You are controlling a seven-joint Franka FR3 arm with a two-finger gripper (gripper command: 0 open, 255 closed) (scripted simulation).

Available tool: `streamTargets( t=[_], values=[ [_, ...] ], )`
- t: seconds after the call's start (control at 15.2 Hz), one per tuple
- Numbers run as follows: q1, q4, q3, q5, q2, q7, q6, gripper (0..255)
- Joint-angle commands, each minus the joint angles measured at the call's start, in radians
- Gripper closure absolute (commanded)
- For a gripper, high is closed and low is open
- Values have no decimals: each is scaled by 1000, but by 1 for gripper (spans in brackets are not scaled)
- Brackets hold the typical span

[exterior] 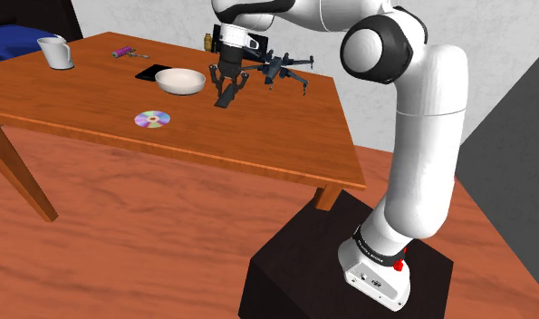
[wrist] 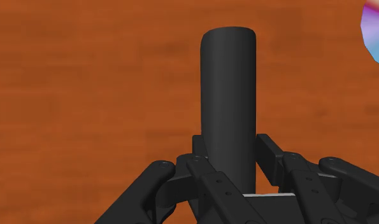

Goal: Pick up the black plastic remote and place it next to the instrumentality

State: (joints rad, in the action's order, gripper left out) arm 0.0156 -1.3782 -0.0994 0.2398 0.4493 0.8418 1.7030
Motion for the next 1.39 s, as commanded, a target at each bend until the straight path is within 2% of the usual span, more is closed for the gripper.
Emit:
streamTargets(
  t=[0.0,0.33,0.46,0.59,0.86,1.32],
  values=[
    [20,69,12,2,47,37,-14,255],
    [64,353,38,5,228,133,-99,255],
    [79,535,49,5,337,177,-163,255],
    [84,783,61,4,480,220,-262,255],
    [92,619,55,5,418,198,-162,255],
    [100,471,52,7,388,174,-46,255]
  ],
)
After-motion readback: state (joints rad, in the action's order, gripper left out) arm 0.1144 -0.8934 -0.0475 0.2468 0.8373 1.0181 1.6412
